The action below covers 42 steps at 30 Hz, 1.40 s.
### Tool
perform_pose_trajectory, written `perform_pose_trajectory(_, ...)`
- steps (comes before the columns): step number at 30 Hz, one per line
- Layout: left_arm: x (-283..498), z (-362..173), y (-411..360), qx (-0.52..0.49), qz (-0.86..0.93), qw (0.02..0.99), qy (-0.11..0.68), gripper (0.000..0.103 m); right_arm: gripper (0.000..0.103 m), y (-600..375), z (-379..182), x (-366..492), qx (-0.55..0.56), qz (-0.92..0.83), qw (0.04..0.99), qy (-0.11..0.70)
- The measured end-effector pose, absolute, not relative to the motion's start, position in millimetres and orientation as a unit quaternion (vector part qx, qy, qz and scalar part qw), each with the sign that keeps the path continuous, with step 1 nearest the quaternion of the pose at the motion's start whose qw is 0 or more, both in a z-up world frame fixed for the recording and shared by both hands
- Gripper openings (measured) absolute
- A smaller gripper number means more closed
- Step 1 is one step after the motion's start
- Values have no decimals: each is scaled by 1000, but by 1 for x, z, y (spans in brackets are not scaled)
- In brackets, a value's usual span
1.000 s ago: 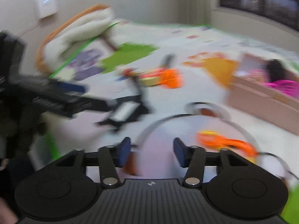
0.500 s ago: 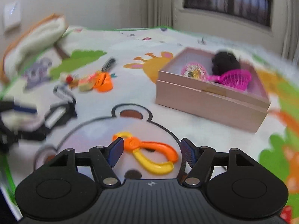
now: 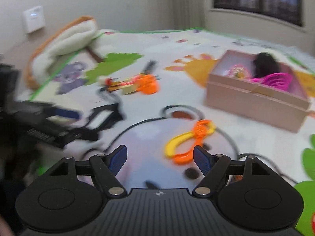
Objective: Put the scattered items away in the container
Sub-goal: 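Grasp the clip toy with the right tool while the left tool grasps the luggage tag, then carry clip toy and luggage tag to the pink box and release both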
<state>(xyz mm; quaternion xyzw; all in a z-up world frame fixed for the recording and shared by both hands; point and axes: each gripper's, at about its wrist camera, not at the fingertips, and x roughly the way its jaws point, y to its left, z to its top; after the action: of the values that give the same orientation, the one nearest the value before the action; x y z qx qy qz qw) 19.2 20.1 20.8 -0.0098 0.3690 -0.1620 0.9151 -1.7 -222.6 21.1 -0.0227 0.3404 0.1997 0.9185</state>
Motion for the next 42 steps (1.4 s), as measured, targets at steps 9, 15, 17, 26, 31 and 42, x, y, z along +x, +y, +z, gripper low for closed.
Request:
perform_pose_trajectory(9,17,21,21,-11,-165,915,367,103,44,-211,3,44,3,102,927,362)
perform_pose_trajectory(15,30,26,16,-5,-152,925,349,103,29,-218,5,33,-28,96,931,351)
perform_pose_trajectory(17,40,24,11,8,-139,925,355,103,28,-226,6,23,-31,87,933,347)
perform_pose_trajectory(26,58,14,-3,35,-120,917,378,103,28,-256,4,-9,-37,54,939,338)
perform_pose_trajectory(31,57,13,-1,36,-124,921,367,98,30,-255,2,-11,-39,49,941,333)
perform_pose_trajectory(42,44,23,-2,41,-158,925,343,87,43,-254,0,0,-17,36,941,336)
